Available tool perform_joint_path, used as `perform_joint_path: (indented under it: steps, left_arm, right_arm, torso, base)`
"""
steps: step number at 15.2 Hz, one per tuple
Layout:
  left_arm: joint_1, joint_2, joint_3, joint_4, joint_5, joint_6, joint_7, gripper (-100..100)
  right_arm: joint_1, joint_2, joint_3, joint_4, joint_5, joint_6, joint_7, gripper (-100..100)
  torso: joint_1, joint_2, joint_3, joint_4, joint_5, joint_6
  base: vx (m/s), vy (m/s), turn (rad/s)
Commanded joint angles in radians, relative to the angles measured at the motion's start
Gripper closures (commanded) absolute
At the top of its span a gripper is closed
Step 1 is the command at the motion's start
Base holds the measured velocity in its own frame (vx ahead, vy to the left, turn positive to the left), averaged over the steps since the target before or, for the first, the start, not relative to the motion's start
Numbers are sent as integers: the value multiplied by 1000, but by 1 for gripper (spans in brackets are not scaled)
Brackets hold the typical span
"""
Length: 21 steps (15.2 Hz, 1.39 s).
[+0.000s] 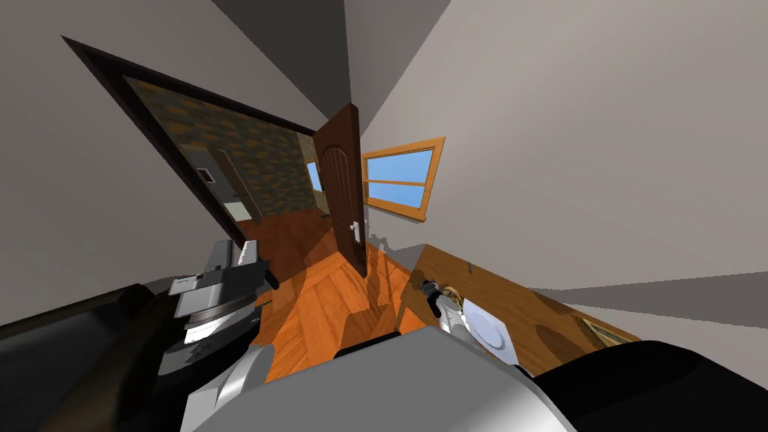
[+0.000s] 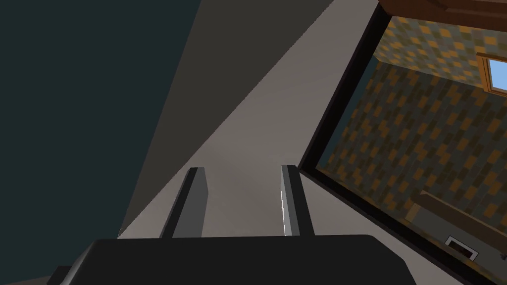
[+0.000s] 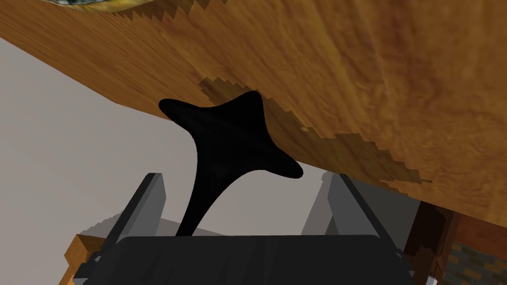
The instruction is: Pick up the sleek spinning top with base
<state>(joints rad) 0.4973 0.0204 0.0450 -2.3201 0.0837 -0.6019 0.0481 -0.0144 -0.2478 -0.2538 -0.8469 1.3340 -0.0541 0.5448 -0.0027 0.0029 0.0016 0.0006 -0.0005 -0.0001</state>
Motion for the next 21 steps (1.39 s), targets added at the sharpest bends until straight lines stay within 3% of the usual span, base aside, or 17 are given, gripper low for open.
perform_joint_path:
  steps: [1,2,4,5,7,8,12,14,16,18,19,21]
  left_arm:
    - [0,0,0,0,0,0,0,0]
    - [0,0,0,0,0,0,0,0]
    - [0,0,0,0,0,0,0,0]
    - [0,0,0,0,0,0,0,0]
    - [0,0,0,0,0,0,0,0]
    - [0,0,0,0,0,0,0,0]
    - [0,0,0,0,0,0,0,0]
    - [0,0,0,0,0,0,0,0]
    - [0,0,0,0,0,0,0,0]
    - [0,0,0,0,0,0,0,0]
    - [0,0,0,0,0,0,0,0]
    - [0,0,0,0,0,0,0,0]
  right_arm:
    - [6,16,-47,-3,22,0,-3,-100]
    - [14,32,-93,-4,49,-4,-5,-100]
    - [14,32,-93,-4,49,-4,-5,-100]
    - [21,48,-139,-6,76,-7,-6,-100]
    - [17,44,-127,-3,68,-10,5,-100]
    - [21,43,-120,-7,70,-5,-9,100]
    - [20,43,-121,-7,69,-5,-12,100]
    - [6,16,-47,-3,22,0,-3,100]
    - [6,16,-32,-3,22,0,-30,100]
    - [6,16,-47,-3,22,0,-3,100]
    - [-1,0,-1,-2,-5,4,-1,100]
    - [-1,0,-1,-2,-5,4,-1,100]
  torso:
    - [0,0,0,0,0,0]
    - [0,0,0,0,0,0]
    - [0,0,0,0,0,0]
    - [1,-1,0,0,0,1]
    - [1,-1,-1,0,0,0]
    - [1,-2,-1,0,0,0]
    - [3,-3,-2,-1,1,0]
    - [4,-4,-3,-2,1,1]
    - [6,-6,-4,-2,2,1]
    - [6,-6,-3,-1,1,-1]
    - [5,-5,-3,-2,1,-1]
    - [5,-5,-3,-2,2,0]
  base:
    - [-34,-33,189]
    - [-35,-35,223]
    - [-24,-26,120]
    - [-21,-17,174]
    - [-16,-18,115]
    - [-5,-6,1]
    - [0,0,0]
    - [25,21,-282]
    - [35,37,-184]
    - [9,17,32]
    - [11,10,-132]
    - [16,19,-148]
